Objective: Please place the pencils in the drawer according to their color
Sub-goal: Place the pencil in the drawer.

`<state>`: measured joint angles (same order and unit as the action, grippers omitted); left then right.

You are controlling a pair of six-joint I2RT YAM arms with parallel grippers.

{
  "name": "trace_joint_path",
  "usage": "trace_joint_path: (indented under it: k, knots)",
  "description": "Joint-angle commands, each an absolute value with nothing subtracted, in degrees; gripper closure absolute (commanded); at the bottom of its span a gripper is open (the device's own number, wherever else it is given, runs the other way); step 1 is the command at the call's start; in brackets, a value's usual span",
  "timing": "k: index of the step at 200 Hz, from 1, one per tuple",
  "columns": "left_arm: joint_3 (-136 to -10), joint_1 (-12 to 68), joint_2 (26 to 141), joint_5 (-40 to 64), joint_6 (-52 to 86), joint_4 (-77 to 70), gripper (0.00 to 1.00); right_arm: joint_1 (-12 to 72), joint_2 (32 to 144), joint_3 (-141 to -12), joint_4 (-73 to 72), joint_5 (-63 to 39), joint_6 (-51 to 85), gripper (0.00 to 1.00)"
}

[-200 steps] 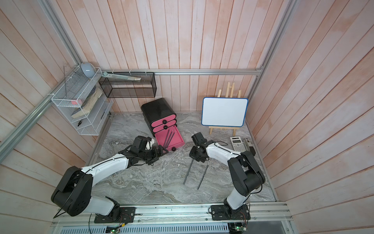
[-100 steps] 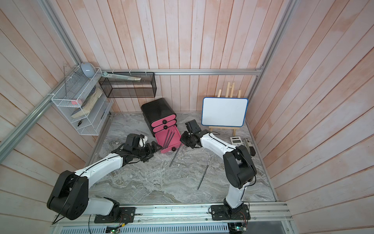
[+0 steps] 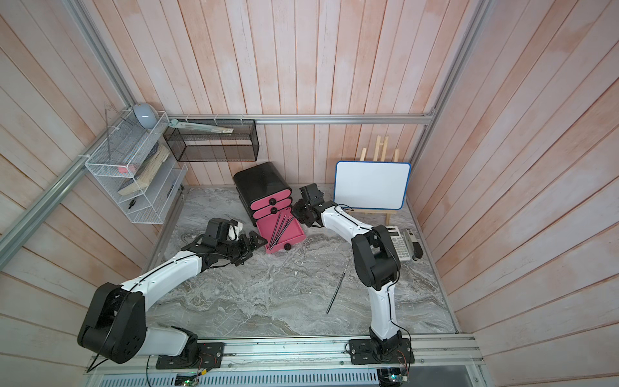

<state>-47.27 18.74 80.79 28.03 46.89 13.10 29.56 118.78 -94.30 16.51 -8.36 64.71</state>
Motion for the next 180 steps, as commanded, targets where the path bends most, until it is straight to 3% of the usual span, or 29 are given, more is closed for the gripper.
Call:
trace_joint_path:
  k: [1, 68, 180]
  knots:
    - [-48.87, 18.48, 79.80, 28.39, 45.70, 13.72, 0.00, 28.40, 121.65, -98.78, 18.26, -4.76, 64.22, 1.00]
    - [-49.22, 18.41, 79.54, 28.50, 45.94, 13.75, 0.00, 27.95, 129.99, -108.30, 22.17, -2.24, 60.33, 1.00]
    - [-48.52, 18.32, 80.06, 28.77, 47.11, 11.72, 0.00, 32.00, 131.58, -109.16, 23.89, -3.12, 57.09, 1.00]
